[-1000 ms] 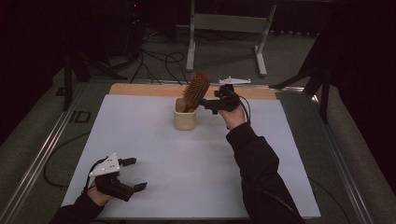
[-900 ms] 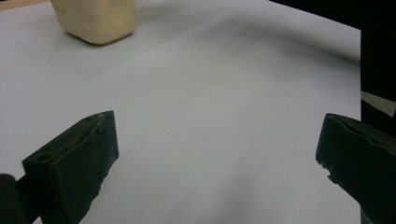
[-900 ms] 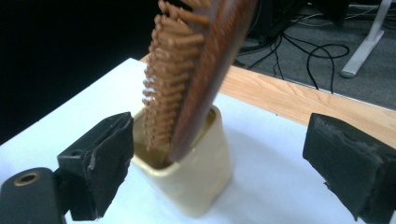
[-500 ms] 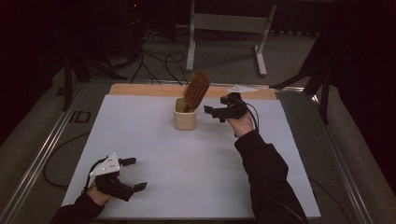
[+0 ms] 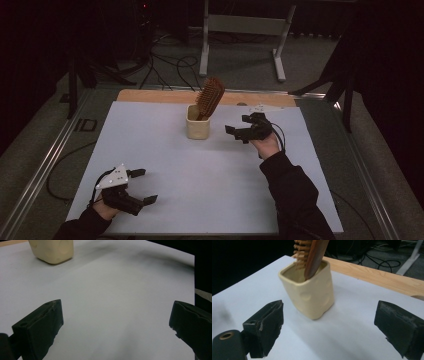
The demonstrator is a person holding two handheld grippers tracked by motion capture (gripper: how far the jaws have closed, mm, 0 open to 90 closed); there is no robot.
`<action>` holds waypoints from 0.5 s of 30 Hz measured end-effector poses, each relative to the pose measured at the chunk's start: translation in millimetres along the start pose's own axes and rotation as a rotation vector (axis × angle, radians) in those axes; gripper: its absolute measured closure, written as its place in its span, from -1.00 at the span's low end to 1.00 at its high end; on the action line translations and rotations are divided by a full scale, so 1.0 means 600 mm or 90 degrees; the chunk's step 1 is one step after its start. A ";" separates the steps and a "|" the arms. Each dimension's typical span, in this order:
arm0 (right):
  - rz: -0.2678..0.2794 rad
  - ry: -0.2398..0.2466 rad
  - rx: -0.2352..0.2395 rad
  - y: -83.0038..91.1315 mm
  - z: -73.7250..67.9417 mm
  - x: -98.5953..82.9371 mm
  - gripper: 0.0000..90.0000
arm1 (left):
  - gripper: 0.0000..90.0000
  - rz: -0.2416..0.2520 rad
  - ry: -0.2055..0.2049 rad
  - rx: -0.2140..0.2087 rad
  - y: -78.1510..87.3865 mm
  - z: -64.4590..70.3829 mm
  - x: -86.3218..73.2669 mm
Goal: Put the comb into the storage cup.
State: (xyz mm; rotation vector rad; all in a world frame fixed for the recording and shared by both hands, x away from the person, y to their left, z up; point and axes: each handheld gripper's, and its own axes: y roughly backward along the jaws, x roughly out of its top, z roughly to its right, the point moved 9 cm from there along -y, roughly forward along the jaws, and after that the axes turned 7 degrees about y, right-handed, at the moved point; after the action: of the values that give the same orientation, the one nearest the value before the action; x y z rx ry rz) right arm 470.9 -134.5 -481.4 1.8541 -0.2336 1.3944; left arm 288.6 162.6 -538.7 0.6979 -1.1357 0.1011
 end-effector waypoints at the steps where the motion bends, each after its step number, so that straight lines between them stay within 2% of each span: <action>1: -0.003 0.002 0.002 0.002 -0.002 -0.005 -0.81 | -1.00 0.000 0.000 0.000 0.000 0.000 0.000; 6: -0.004 0.017 0.009 0.018 -0.007 -0.030 -0.81 | -1.00 0.002 0.006 0.001 0.001 -0.001 0.000; 15: 0.001 0.021 0.018 0.046 -0.019 -0.067 -0.81 | -1.00 0.002 0.003 0.002 0.002 -0.001 0.000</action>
State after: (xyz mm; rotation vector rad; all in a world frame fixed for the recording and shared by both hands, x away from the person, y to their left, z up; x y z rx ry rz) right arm 431.9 -157.2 -502.4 1.8533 -0.1988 1.4348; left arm 288.9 164.0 -538.5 0.6979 -1.1316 0.1064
